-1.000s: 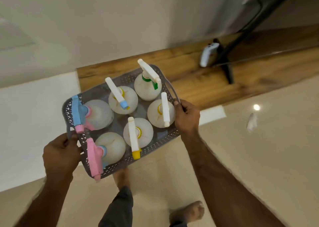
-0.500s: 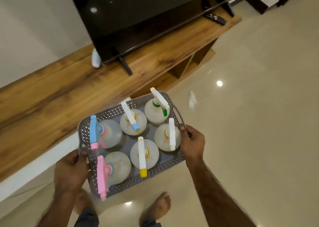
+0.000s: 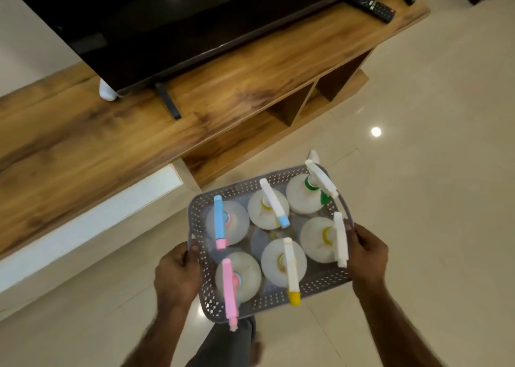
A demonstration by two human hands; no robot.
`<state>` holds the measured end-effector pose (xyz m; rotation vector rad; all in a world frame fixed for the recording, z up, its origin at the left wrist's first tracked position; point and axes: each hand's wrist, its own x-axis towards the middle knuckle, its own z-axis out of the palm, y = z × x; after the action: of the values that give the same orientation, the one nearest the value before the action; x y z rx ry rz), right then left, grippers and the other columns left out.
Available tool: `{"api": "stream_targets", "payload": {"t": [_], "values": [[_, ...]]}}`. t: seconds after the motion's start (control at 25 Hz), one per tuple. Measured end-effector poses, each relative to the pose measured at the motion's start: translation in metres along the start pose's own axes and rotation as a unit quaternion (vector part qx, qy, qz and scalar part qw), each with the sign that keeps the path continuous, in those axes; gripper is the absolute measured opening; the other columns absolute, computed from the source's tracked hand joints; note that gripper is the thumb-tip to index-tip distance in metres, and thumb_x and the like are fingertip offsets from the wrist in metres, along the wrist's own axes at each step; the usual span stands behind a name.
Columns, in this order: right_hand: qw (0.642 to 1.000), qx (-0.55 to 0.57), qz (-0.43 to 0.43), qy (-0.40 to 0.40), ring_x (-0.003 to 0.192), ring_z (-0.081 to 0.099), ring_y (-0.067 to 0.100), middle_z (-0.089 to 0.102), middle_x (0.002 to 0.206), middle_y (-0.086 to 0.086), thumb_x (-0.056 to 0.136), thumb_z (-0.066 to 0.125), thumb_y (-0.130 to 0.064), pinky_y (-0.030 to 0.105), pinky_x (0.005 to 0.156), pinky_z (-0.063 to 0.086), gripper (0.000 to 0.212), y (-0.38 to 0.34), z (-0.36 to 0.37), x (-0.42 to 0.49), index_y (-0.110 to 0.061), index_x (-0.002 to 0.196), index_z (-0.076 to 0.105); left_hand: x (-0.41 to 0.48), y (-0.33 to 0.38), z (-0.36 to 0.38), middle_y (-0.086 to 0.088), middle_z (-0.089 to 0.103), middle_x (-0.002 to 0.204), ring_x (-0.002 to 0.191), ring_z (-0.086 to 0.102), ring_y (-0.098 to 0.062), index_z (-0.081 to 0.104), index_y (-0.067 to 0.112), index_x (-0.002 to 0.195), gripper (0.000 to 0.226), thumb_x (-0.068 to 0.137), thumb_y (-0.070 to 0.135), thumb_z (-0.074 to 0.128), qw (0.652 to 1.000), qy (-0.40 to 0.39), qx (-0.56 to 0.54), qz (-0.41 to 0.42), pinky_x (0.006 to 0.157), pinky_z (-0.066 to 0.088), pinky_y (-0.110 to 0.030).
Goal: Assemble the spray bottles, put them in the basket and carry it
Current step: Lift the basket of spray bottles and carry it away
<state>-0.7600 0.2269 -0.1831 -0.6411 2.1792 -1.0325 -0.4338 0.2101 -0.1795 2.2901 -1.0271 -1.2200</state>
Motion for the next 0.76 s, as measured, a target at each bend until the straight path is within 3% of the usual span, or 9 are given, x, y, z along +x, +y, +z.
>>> {"api": "stream_targets", "payload": {"t": [0.16, 0.24, 0.32, 0.4, 0.52, 0.6, 0.76], "values": [[0.999, 0.005, 0.002, -0.035, 0.075, 0.059, 0.011, 0.072, 0.076, -0.003, 0.096, 0.067, -0.015, 0.037, 0.076, 0.05, 0.015, 0.04, 0.033, 0.072, -0.02, 0.097, 0.081, 0.047, -0.01, 0.064, -0.018, 0.079, 0.084, 0.083, 0.073, -0.041, 0.075, 0.009, 0.087, 0.035, 0.102, 0.034, 0.056, 0.999, 0.047, 0.011, 0.001, 0.077, 0.059, -0.046], [0.998, 0.011, -0.012, -0.053, 0.074, 0.059, 0.009, 0.072, 0.077, -0.004, 0.096, 0.066, -0.011, 0.032, 0.074, 0.051, 0.015, 0.062, 0.052, 0.105, -0.012, 0.101, 0.08, 0.069, -0.017, 0.09, -0.019, 0.078, 0.084, 0.082, 0.073, -0.042, 0.074, 0.008, 0.086, 0.041, 0.096, 0.041, 0.051, 0.998, 0.061, 0.025, 0.014, 0.076, 0.059, -0.047], [0.997, 0.015, -0.034, -0.07, 0.063, 0.053, -0.002, 0.066, 0.061, -0.019, 0.094, 0.066, -0.009, 0.017, 0.06, 0.047, 0.018, 0.081, 0.072, 0.143, -0.021, 0.09, 0.079, 0.091, -0.022, 0.119, -0.02, 0.079, 0.086, 0.084, 0.074, -0.043, 0.073, 0.008, 0.088, 0.047, 0.091, 0.046, 0.046, 0.997, 0.071, 0.024, 0.032, 0.077, 0.06, -0.05], [0.995, 0.014, -0.053, -0.082, 0.053, 0.047, -0.006, 0.057, 0.049, -0.023, 0.094, 0.067, -0.014, 0.011, 0.051, 0.04, 0.026, 0.102, 0.097, 0.181, -0.029, 0.075, 0.076, 0.121, -0.026, 0.149, -0.021, 0.079, 0.088, 0.087, 0.074, -0.045, 0.072, 0.007, 0.088, 0.051, 0.09, 0.049, 0.042, 0.993, 0.09, 0.049, 0.051, 0.078, 0.059, -0.051], [0.993, 0.016, -0.077, -0.093, 0.05, 0.048, -0.007, 0.056, 0.049, -0.024, 0.094, 0.066, -0.018, 0.02, 0.056, 0.042, 0.019, 0.114, 0.137, 0.234, -0.022, 0.079, 0.077, 0.168, -0.028, 0.183, -0.025, 0.076, 0.085, 0.085, 0.069, -0.049, 0.067, 0.004, 0.085, 0.051, 0.089, 0.047, 0.039, 0.984, 0.133, 0.085, 0.086, 0.076, 0.056, -0.049], [0.989, 0.013, -0.106, -0.102, 0.048, 0.044, -0.005, 0.051, 0.045, -0.023, 0.091, 0.064, -0.016, 0.025, 0.059, 0.038, 0.029, 0.11, 0.162, 0.263, -0.025, 0.064, 0.066, 0.194, -0.02, 0.195, -0.027, 0.074, 0.083, 0.082, 0.068, -0.049, 0.067, 0.004, 0.085, 0.048, 0.09, 0.044, 0.041, 0.979, 0.156, 0.085, 0.099, 0.07, 0.053, -0.045], [0.982, -0.002, -0.144, -0.12, 0.047, 0.048, -0.005, 0.05, 0.043, -0.026, 0.086, 0.061, -0.023, 0.014, 0.053, 0.039, 0.036, 0.092, 0.212, 0.312, -0.036, 0.053, 0.059, 0.248, -0.006, 0.202, -0.032, 0.063, 0.076, 0.084, 0.064, -0.057, 0.057, 0.01, 0.072, 0.04, 0.1, 0.038, 0.053, 0.968, 0.208, 0.073, 0.117, 0.066, 0.039, -0.038]]}}
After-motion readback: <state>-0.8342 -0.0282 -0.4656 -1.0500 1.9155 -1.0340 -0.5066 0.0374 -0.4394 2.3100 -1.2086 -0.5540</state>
